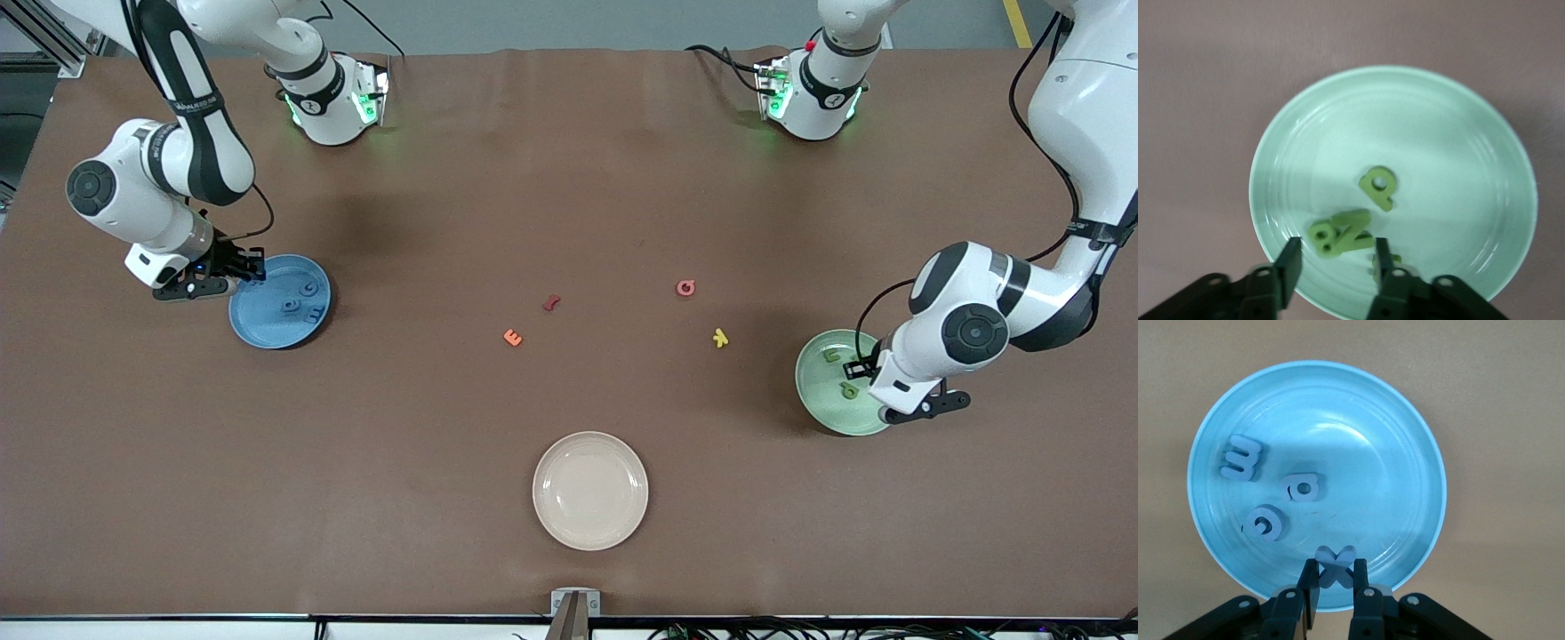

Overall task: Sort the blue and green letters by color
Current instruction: 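Open both grippers to release the letters onto the plates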

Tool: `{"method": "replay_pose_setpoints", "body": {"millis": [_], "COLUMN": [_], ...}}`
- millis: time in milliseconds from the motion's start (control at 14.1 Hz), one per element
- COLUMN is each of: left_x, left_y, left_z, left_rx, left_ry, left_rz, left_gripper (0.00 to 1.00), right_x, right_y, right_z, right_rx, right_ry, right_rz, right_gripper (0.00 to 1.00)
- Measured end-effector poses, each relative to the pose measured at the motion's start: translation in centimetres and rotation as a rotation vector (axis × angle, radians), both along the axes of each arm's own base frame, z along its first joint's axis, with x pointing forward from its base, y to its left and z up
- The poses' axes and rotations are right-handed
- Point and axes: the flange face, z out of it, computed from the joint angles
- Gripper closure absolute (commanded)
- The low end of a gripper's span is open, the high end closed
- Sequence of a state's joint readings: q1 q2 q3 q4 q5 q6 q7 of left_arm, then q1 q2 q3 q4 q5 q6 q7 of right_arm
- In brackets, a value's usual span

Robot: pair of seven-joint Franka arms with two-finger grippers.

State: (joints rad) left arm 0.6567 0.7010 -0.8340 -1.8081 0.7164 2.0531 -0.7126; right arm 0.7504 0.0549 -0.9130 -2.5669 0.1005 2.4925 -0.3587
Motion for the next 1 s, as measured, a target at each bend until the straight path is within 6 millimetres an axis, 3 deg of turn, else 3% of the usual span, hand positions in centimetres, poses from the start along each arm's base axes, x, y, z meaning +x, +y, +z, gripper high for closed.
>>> {"method": "replay_pose_setpoints", "body": {"millis": [213,427,569,782,995], "left_x": [2.4,5.2,6.0,5.5,3.5], "left_y": [-1.0,-1.8,-1.9,-3.0,-6.8], "left_z": [3.4,9.8,14.1,21.2,26.8], "left_rx": [-0.007,0.001,0.007,0.047,0.065], "left_ry": [-0.074,-0.147,-0.174,-0.190,-0.214], "left_rz": [-0.009,-0.042,-0.072,-0.106,-0.168], "left_gripper": [0.00,0.00,0.00,0.00,0.00], "right_x": [0.1,0.9,2.6,6.4,10.0], "right_y": [0.2,0.5,1.5,3.9,4.7], "right_z": [0.1,0.8,2.6,7.9,15.4], "right_rx": [0.000,0.003,0.011,0.025,0.027], "right_ry": [-0.003,-0.002,0.013,0.048,0.083], "right_rz": [0.005,0.002,-0.014,-0.012,0.004], "right_gripper": [0.00,0.00,0.00,0.00,0.00]}}
